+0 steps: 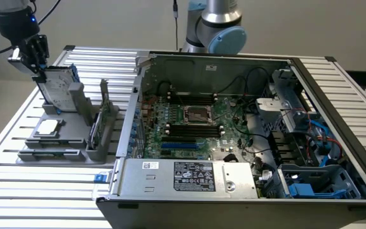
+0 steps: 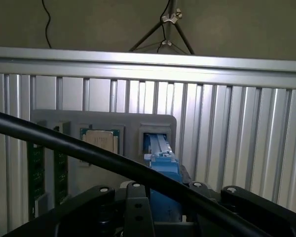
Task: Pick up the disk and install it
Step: 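Pick up the disk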
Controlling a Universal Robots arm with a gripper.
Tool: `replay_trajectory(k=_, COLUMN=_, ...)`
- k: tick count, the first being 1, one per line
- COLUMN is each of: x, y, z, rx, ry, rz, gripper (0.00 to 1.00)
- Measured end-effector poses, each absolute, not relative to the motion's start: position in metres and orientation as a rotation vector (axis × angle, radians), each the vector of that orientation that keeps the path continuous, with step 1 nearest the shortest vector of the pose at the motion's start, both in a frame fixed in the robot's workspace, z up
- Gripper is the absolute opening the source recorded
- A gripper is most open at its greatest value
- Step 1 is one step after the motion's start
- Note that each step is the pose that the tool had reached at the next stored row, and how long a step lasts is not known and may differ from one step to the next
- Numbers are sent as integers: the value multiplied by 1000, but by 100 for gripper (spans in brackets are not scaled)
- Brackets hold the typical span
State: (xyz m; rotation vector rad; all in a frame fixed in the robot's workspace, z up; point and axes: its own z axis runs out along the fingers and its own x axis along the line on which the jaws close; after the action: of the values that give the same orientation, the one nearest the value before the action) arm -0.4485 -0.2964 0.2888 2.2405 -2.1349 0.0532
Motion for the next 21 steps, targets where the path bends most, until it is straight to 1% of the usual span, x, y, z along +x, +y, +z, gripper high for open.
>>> replay_trajectory(k=21, x=-448, y=-296, z=289, rx=2240, ry=-2134, rz=55, gripper=33)
